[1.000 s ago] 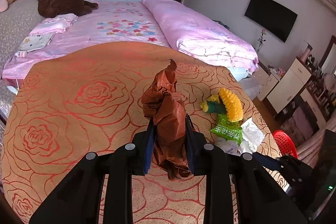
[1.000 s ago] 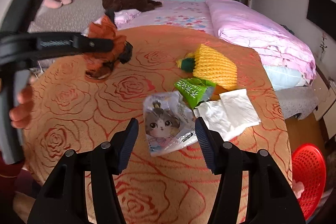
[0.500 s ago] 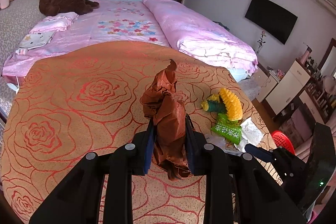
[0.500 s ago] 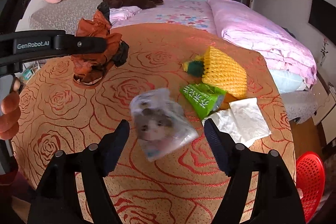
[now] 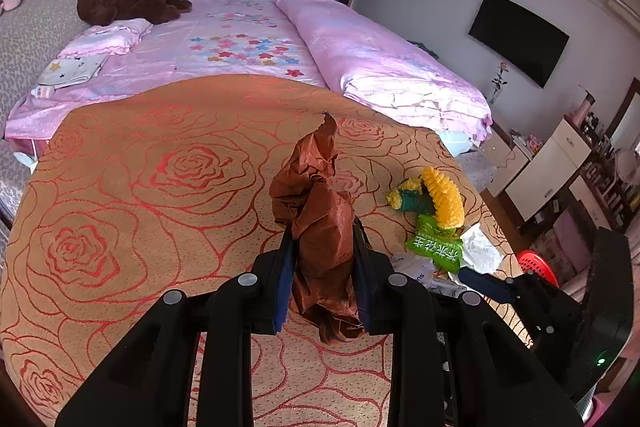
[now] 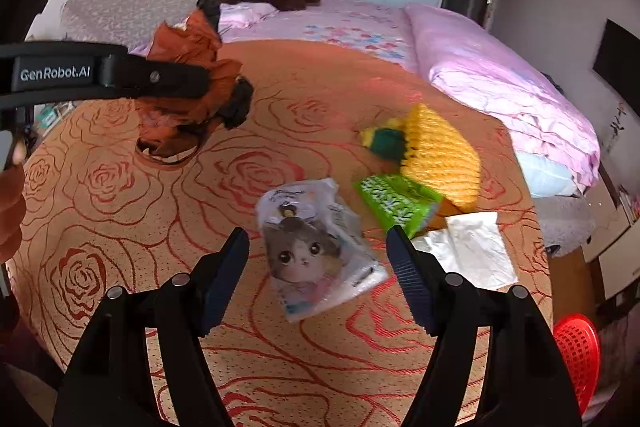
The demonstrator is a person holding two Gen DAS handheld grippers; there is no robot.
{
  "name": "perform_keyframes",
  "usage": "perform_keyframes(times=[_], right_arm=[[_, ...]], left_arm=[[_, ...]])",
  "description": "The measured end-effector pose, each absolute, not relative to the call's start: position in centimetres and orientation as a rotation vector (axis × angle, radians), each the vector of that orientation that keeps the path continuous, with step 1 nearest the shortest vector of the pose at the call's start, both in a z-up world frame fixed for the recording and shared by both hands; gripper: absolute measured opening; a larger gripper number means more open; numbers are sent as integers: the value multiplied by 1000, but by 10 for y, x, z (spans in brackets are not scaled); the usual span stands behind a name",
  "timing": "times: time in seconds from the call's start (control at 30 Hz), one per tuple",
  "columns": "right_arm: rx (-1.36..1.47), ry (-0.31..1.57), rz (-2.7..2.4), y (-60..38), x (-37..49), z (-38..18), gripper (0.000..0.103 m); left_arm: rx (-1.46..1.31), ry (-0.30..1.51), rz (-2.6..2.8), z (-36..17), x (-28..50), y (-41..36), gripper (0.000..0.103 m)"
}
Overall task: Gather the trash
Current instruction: 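Grasp the cat-printed Watsons bag with the right tool while the left tool holds the brown bag, then carry both bags over the red wastebasket and open both tools to drop them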
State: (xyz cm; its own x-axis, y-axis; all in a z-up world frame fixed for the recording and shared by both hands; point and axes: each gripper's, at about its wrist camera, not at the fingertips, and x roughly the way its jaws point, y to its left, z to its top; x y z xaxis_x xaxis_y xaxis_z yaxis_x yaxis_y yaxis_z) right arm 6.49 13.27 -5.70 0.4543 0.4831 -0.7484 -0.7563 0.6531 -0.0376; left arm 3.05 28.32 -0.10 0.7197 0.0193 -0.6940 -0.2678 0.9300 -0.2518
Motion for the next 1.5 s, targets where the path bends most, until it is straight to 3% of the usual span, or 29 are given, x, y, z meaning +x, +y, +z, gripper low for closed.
perform_keyframes(times=[0.1, 0.3, 1.5], right_arm=[[-387, 828, 805, 137, 71, -66, 52], [-301, 857, 804, 130, 78, -70, 44], [-113, 710, 574, 7, 101, 15, 43]], left_arm=[[-350, 756, 165, -1, 30, 284, 25], [-358, 755, 181, -2, 28, 289, 25], [-250, 728, 78, 26, 52, 226, 25]])
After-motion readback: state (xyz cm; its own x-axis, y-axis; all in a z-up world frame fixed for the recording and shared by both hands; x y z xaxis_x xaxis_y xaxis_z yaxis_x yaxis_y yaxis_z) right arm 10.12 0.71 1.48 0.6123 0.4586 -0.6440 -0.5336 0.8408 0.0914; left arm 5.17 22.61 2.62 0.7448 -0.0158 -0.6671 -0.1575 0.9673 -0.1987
